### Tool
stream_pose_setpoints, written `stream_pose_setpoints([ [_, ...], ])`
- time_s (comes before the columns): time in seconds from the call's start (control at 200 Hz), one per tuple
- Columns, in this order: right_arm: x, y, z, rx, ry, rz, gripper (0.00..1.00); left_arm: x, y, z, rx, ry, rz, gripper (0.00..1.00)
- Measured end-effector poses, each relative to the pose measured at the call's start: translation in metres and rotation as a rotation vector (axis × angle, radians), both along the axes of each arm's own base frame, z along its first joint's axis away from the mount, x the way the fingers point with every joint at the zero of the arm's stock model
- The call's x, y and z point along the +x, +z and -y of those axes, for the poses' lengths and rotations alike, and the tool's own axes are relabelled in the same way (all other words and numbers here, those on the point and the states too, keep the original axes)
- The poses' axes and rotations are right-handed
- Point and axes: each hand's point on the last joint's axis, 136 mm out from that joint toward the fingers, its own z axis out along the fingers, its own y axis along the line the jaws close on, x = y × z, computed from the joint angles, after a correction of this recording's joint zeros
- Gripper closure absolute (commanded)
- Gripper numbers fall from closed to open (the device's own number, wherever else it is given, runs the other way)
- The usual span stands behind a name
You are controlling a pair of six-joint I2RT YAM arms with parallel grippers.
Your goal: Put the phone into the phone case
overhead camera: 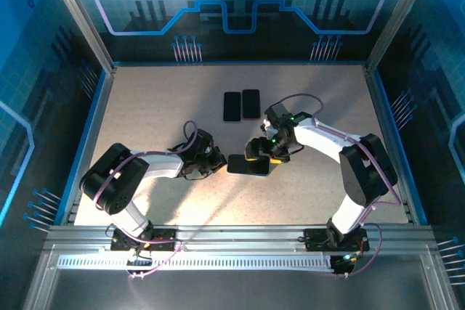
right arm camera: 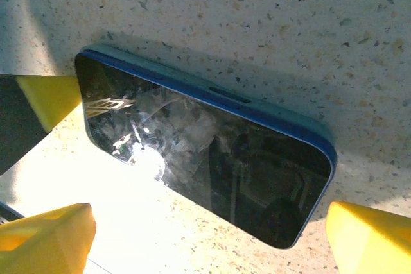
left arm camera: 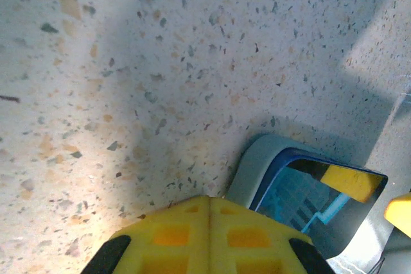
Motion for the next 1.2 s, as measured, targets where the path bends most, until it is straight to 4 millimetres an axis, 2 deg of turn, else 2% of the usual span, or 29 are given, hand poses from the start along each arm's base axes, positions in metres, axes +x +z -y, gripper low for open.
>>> stream_pose_setpoints([
  [0.05,0.001,0.004,0.0,0.004,0.001,0.014,0.15,0.0,0.0,0.0,0.0,-0.001,-0.001,0.94],
  [0.175,-0.001,0.015,0.002,0.027,0.006,0.061,0.31,0.0,0.0,0.0,0.002,-0.001,-0.003,0.94],
  [0.3,-0.009,0.015,0.008,0.027,0.019,0.083,0.58,-0.001,-0.001,0.0,0.004,-0.001,-0.005,0.94],
  [0.36,-0.013,0.011,0.012,0.022,0.024,0.085,0.75,-0.001,-0.001,-0.001,0.005,-0.001,-0.007,0.94],
  [0.435,-0.02,0.004,0.019,0.012,0.014,0.07,0.89,-0.001,-0.001,-0.001,0.006,-0.001,-0.009,0.94],
  [0.5,-0.024,-0.003,0.026,0.005,0.007,0.06,0.95,-0.002,-0.001,-0.001,0.01,-0.001,-0.014,0.94],
  [0.59,-0.027,-0.011,0.033,0.002,-0.01,0.046,0.99,-0.004,-0.001,-0.002,0.017,-0.004,-0.024,0.94],
  [0.775,-0.035,-0.022,0.039,0.006,-0.016,0.025,0.98,-0.014,-0.001,-0.003,0.037,-0.015,-0.048,0.94],
  [1.201,-0.027,-0.026,0.04,0.022,-0.024,0.048,0.95,-0.015,-0.001,-0.002,0.053,-0.015,-0.047,0.94],
])
